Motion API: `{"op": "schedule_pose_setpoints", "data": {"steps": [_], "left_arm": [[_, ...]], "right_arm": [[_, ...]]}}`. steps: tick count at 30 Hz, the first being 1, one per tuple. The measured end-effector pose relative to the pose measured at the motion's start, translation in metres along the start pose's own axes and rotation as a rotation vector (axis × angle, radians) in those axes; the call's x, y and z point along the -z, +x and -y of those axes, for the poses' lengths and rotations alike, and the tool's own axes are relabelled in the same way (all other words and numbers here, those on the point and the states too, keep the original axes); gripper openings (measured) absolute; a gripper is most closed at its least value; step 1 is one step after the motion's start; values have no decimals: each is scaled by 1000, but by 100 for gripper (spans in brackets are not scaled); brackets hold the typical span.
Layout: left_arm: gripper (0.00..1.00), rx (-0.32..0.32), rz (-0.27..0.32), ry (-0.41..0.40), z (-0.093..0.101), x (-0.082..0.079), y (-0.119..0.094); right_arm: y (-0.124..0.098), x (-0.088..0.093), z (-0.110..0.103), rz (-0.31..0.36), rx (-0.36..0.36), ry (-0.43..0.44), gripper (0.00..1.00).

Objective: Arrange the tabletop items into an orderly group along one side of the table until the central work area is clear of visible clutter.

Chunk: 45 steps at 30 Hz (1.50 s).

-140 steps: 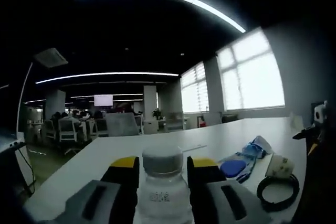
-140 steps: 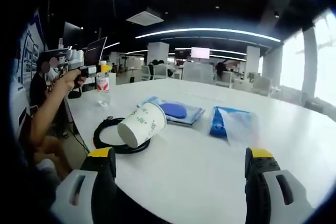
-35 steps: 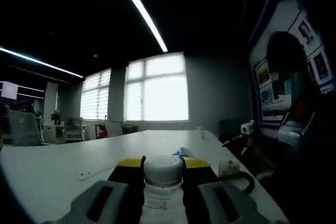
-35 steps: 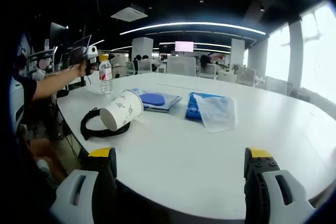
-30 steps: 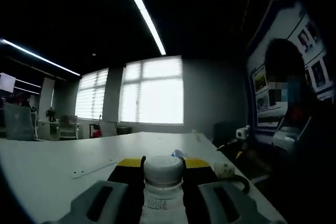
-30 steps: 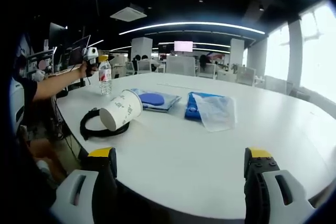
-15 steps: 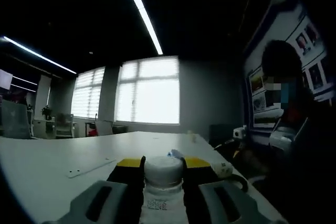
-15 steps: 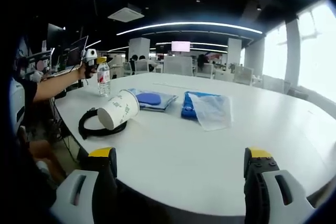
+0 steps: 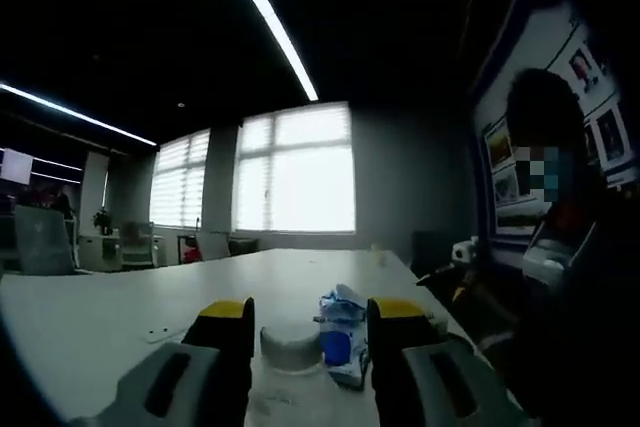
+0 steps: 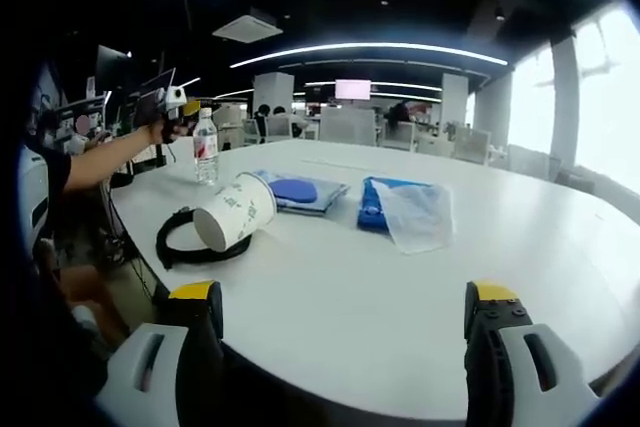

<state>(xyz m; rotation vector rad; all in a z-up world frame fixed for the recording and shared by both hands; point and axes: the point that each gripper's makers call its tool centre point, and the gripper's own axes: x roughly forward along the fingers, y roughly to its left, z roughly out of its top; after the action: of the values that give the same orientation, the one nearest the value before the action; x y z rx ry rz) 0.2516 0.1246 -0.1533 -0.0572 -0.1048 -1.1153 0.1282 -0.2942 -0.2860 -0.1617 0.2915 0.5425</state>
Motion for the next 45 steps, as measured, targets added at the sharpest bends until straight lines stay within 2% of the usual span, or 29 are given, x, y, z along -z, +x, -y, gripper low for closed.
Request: {"op": "schedule_pose_setpoints", "data": {"steps": [2,3,4,6,10,18,26,36,38,42,45], "left_arm": [[53,-1,-7,7,6,1,0],[61,-10,-10,8,5,1,0],[75,-32,-32,-4,2,3,0],[89,-55,-67,2,2,9,0],[99,-73,-87,18,5,13,-1],[100,-105,-80,45,15,5,-9],[100,-106,-109,49,17,5,-16],[100,-100,-219,35,34,24,-25],[100,-91,-280,21,38,33,-30],[100,-101,-321,29,39,39,-39],[100,-113,-325,32,42,41,-43]], "right_arm": [[0,-1,0,3,0,2,98],[-1,-1,1,6,1,2,99],[-1,-1,1,6,2,3,99],[-2,-1,1,7,5,4,99],[-3,1,1,4,4,7,99],[-4,2,3,6,4,10,99],[-2,1,-1,10,-7,12,99],[0,1,-2,11,-15,11,99],[0,1,-2,13,-16,11,99],[0,2,-4,10,-21,9,99],[0,3,-4,11,-22,11,99]]}}
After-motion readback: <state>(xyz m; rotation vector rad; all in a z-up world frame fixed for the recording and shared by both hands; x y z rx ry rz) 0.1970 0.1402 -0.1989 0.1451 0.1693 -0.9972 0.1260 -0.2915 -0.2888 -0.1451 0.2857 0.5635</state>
